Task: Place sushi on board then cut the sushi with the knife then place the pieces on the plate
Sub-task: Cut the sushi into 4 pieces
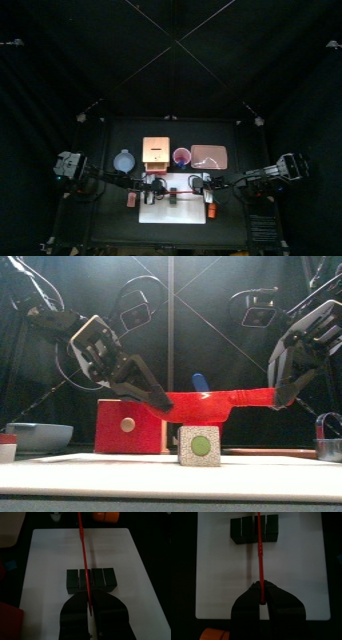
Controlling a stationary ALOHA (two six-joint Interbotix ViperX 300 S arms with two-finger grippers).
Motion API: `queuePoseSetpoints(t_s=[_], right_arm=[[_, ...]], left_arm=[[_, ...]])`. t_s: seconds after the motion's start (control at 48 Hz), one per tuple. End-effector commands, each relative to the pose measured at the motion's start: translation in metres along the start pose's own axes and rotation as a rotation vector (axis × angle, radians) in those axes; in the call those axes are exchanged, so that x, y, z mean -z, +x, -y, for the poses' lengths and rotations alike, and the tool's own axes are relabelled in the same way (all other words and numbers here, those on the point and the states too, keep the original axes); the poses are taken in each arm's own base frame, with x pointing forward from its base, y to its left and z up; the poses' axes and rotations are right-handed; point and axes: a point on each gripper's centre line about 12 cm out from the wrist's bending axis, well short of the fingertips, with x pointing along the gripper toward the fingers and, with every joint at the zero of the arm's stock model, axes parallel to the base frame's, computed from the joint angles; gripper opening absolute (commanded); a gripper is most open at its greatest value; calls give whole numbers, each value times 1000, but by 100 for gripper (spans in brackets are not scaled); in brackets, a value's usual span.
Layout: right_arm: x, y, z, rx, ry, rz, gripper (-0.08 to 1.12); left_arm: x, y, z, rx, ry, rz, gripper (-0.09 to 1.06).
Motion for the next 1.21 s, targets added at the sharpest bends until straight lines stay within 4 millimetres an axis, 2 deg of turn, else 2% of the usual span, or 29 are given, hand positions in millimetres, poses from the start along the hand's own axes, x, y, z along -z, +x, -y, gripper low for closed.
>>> queuePoseSetpoints(t_s=[0.021,0.5,0.771,1.208], right_arm=[[-12,-7,-1,-2,-4,45,17],[-9,2,3,11,-7,20,17],[-8,2,3,9,-3,17,17],[3,11,-2,-5,39,-31,17]], left_arm=[[-11,-3,-3,-1,15,31,33],[-3,2,-15,-13,51,1,33],[-5,0,-22,-26,50,9,33],[3,2,-14,-9,60,-33,33]])
